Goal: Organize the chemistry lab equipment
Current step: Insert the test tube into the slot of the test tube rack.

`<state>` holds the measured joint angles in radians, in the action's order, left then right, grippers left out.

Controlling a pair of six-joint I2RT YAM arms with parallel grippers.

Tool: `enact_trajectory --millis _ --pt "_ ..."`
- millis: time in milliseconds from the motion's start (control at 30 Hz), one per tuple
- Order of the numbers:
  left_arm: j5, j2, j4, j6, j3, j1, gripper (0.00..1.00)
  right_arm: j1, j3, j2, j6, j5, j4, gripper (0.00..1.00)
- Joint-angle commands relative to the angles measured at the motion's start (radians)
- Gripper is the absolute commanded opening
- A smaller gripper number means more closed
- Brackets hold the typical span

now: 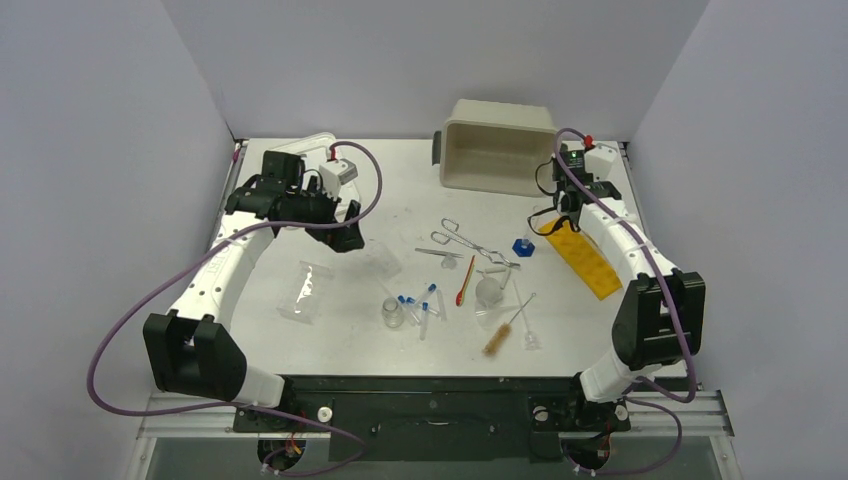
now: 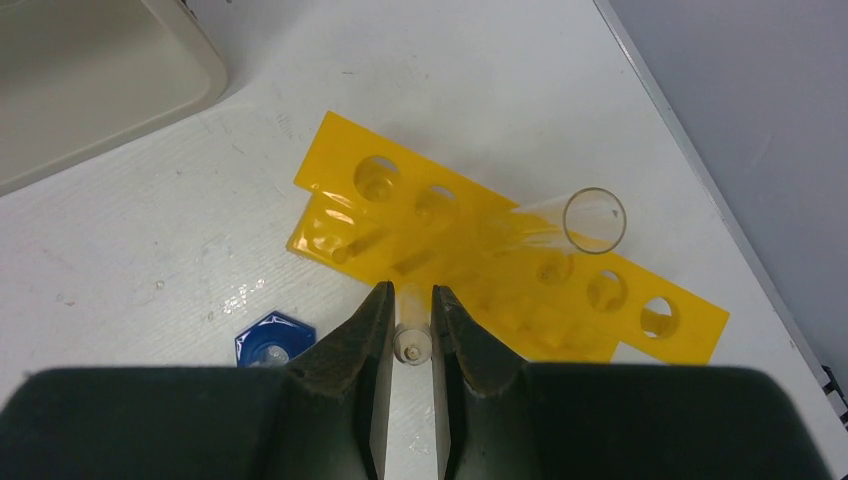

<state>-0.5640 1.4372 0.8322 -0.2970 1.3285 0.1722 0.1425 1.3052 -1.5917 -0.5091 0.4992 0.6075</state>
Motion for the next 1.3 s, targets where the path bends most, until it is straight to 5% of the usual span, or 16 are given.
enact_trajectory --millis 0,1033,1267 --pt "-0.011 -0.004 -0.029 -0.017 0.039 -0.015 0.97 -0.009 -0.012 -0.006 -0.010 0.034 -0.063 0.00" --pt "0.000 -0.019 -0.028 -0.026 0.035 -0.033 0.97 -0.011 -0.116 -0.034 -0.029 0.037 -0.147 0.00" --pt "0.011 -0.018 -0.029 -0.028 0.037 -0.037 0.97 -0.007 -0.147 0.024 -0.056 0.029 -0.160 0.45"
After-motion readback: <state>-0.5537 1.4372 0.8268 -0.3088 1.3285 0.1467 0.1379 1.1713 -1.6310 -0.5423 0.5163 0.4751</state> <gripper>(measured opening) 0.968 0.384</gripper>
